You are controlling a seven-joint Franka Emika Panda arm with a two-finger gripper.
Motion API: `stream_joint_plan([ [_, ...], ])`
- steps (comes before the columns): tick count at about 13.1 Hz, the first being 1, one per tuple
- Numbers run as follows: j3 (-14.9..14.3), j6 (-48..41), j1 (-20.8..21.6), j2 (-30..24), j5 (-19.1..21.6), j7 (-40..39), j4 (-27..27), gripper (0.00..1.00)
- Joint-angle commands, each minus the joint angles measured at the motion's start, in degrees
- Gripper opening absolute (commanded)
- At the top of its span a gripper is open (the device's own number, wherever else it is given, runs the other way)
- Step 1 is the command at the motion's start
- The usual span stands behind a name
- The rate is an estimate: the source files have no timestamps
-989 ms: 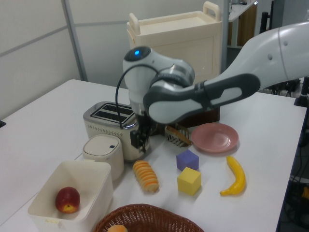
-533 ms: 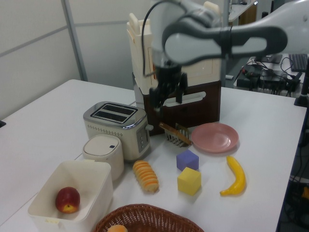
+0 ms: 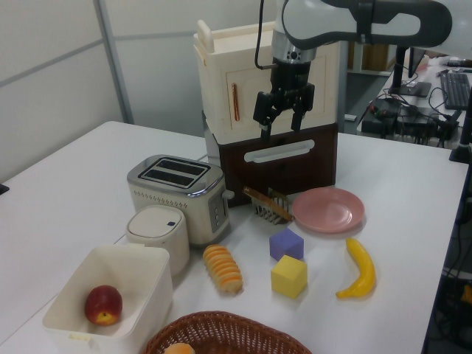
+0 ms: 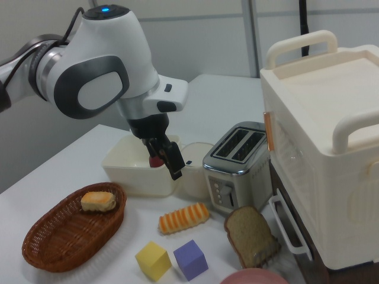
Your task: Put the bread on the table
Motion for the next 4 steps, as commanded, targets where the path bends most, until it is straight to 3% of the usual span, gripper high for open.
stream_joint_plan([
  [1, -1.4, -1.4, 2.7, -0.4, 0.5, -1.3, -0.3, 1.0],
  [4, -1.5, -1.5, 2.8, -0.3, 0.3, -1.3, -0.3, 1.0],
])
